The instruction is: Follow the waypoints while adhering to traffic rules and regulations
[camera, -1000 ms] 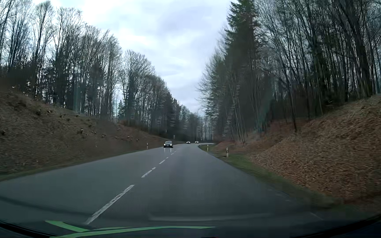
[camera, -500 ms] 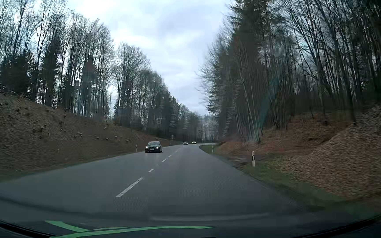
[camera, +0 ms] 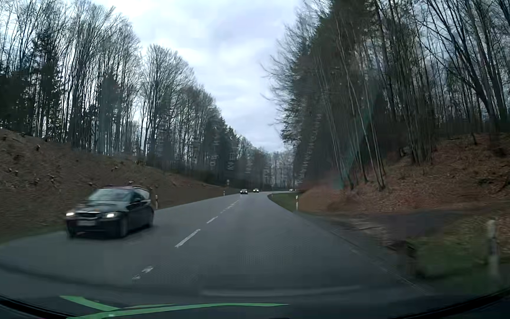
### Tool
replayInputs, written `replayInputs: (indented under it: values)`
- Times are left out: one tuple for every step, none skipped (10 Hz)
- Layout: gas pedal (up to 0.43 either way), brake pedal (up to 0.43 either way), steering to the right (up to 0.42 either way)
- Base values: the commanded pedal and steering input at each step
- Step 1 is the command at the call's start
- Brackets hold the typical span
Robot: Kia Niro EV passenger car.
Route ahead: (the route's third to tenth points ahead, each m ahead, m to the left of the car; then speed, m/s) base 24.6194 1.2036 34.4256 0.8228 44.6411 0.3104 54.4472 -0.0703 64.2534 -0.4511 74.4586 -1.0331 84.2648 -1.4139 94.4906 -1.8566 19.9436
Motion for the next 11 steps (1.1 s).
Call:
replayInputs:
  values:
    - [0.157, 0.0, 0.001]
    - [0.157, 0.0, 0.001]
    - [0.157, 0.0, 0.001]
    - [0.15, 0.0, 0.001]
    - [0.138, 0.0, 0.001]
    - [0.13, 0.0, 0.001]
    - [0.13, 0.0, 0.001]
    - [0.13, 0.0, 0.001]
    - [0.118, 0.0, 0.001]
    - [0.118, 0.0, 0.001]
    - [0.118, 0.0, 0.001]
